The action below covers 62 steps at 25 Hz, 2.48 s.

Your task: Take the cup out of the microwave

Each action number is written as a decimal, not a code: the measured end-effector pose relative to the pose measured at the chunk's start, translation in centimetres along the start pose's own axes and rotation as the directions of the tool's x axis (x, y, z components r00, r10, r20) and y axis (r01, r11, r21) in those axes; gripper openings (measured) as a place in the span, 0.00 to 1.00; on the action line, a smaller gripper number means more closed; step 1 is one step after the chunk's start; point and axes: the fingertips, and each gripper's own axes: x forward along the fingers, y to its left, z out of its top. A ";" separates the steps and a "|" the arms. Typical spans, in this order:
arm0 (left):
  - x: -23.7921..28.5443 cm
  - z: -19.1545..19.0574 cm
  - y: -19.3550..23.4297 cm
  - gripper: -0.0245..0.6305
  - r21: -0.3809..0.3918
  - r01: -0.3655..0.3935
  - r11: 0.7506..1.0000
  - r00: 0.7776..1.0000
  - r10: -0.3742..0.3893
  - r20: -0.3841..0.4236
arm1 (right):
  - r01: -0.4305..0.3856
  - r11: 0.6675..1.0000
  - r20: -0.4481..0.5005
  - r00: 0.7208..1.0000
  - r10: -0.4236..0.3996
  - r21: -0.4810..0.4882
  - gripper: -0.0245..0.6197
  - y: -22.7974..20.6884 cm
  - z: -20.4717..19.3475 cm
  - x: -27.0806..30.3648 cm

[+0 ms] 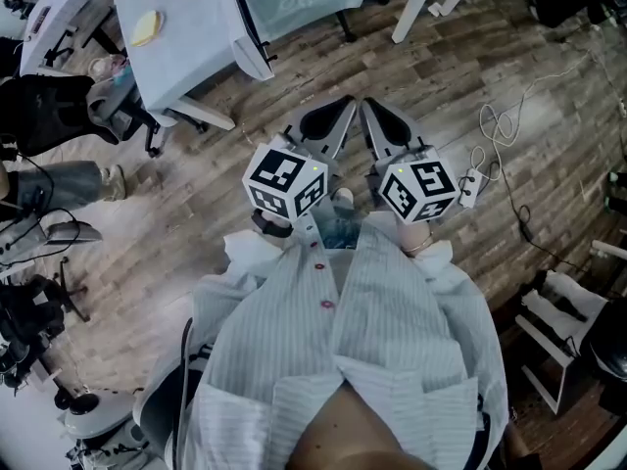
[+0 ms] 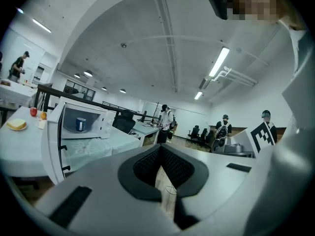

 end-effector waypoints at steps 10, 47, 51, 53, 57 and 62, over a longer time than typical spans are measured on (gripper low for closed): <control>0.9 -1.3 -2.2 0.05 -0.009 -0.006 1.000 1.000 0.006 -0.008 | 0.008 1.000 -0.007 1.000 -0.008 0.013 0.09 -1.7 -0.6 -2.5; 17.9 5.2 17.3 0.05 -0.027 -0.068 0.997 0.998 0.068 0.014 | -0.043 0.999 -0.034 0.998 0.044 0.017 0.09 -14.1 6.4 19.3; 19.0 5.8 19.0 0.05 -0.023 -0.056 0.998 0.998 0.056 0.013 | -0.038 0.999 -0.037 0.999 0.039 0.016 0.09 -14.6 6.8 21.5; 19.1 5.7 19.6 0.05 -0.026 -0.052 0.998 0.999 0.052 0.006 | -0.035 0.999 -0.046 0.998 0.036 0.020 0.09 -14.5 6.6 22.2; 19.5 5.5 20.5 0.05 -0.025 -0.047 0.999 0.999 0.047 -0.005 | -0.027 0.999 -0.052 0.998 0.028 0.022 0.09 -14.6 6.5 23.2; 19.3 5.3 21.5 0.05 -0.035 -0.064 0.997 0.998 0.063 -0.009 | -0.025 0.999 -0.064 0.998 0.026 0.024 0.09 -14.6 6.1 24.0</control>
